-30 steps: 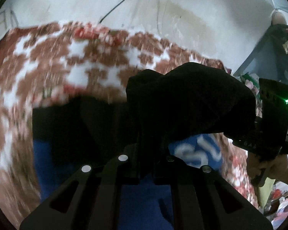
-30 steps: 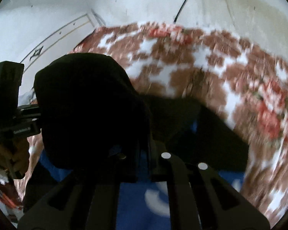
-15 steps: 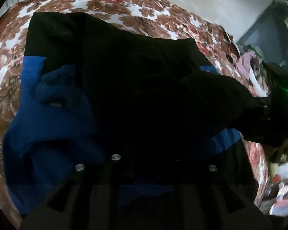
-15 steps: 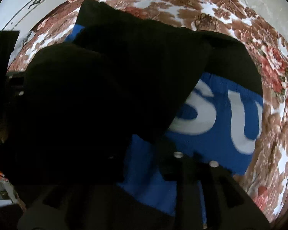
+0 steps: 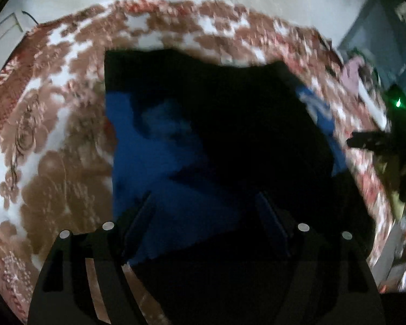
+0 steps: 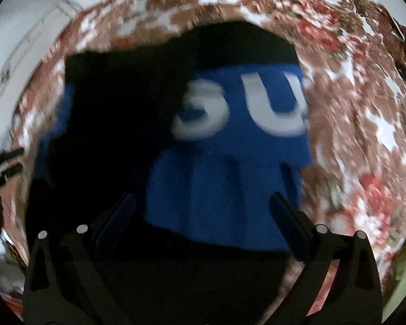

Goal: Fold large clothes

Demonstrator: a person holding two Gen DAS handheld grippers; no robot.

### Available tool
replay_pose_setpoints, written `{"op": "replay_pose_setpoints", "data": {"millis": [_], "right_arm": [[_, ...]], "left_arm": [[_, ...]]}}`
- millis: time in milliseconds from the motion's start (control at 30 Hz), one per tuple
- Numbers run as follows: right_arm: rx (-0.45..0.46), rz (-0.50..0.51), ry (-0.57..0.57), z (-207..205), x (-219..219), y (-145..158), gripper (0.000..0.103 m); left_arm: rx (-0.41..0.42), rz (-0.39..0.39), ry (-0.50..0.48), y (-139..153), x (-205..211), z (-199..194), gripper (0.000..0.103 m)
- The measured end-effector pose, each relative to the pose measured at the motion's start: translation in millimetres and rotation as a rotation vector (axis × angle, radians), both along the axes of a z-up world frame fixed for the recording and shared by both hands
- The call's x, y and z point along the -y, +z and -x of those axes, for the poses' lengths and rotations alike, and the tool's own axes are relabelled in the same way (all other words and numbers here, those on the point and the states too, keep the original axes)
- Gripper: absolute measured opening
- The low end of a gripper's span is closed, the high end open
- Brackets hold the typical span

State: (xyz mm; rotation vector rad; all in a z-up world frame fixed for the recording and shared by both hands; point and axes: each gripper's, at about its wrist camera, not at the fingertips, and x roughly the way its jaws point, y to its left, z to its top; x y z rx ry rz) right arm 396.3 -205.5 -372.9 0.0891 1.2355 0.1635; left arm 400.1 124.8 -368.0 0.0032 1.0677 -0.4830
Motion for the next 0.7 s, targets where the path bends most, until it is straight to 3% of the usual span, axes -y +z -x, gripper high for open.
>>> {"op": "replay_pose_setpoints", "data": {"millis": [133, 267, 367, 500, 700], "right_arm": [[0.096, 0.027, 0.031, -41.7, -31.3, 13.5, 0.098], [0.119, 0.112, -0.025, -85.3, -41.7, 6.5, 0.098], [0.132, 0.210, 0.000, -109.2, -51.8, -9.2, 0.097], [0.130, 0.360, 0.042, -134.0, -53.1, -44.2, 0.097], [0.108, 0.377, 0.114, -149.2, -41.7, -86.8, 0.098]], "left_arm": [[0.082, 0.036, 0.029, 15.1, 34.3, -25.2, 0.079], [0.082, 0.038, 0.011, 6.7, 79.2, -39.5, 0.079], [0.091, -0.038, -0.046, -9.4, 112.4, -31.7, 0.077], [0.034, -0.144, -0.057, -49.1, 130.1, -20.6, 0.070], [0.037, -0.205, -0.063, -87.2, 125.7, -4.7, 0.075]]}}
